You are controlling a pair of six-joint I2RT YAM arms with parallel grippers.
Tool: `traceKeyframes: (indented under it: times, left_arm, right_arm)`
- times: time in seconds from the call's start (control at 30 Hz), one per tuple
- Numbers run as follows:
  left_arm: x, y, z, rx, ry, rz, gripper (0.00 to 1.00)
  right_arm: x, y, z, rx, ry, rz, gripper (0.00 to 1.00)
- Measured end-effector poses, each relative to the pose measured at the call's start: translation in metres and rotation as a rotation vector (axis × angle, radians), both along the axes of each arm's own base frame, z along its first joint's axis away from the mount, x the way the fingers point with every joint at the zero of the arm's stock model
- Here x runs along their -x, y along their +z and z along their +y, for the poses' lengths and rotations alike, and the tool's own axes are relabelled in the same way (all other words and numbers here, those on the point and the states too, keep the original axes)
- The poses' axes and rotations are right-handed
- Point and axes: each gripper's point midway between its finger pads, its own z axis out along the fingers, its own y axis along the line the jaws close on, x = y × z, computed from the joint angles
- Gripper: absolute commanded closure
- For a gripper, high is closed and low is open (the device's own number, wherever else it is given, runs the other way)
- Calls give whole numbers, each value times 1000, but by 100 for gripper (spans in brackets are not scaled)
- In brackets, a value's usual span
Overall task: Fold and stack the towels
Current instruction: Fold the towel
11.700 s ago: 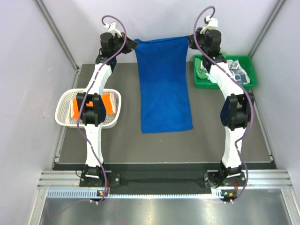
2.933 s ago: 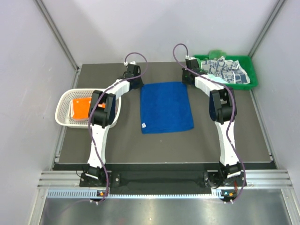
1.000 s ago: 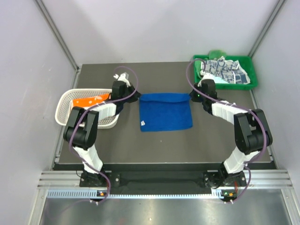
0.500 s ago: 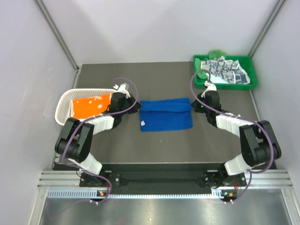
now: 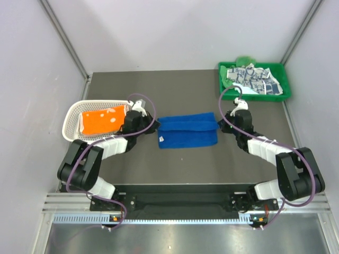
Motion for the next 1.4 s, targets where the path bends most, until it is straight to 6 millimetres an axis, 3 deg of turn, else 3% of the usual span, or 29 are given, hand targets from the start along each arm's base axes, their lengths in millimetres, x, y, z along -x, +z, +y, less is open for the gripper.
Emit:
traceKeyframes:
  times: [0.27,0.63,0.73,0.8,0.9,1.2,1.4]
  left_arm:
    - [18,-17,1,-9,-3,34,100]
    - [32,-21,1,-7,2,30,96]
    - [37,-28,2,-14,0,41,84]
    - [41,-32,3,-17,-1,49,74]
    - [46,-33,5,-20,4,55,68]
    - [47,19,12,-3,29,-47,66]
    - [22,36,2,-37,36,-30,75]
  right_arm:
    - [18,-14,-1,-4,3,23,100]
    - [31,-25,1,-15,10,31,100]
    - [33,-26,3,-21,12,32,90]
    - [33,-26,4,-25,11,33,74]
    - [35,-26,3,-32,2,35,64]
    - [45,-6,-7,-25,-45,8,60]
    - [32,15,23,2,0,-2,61]
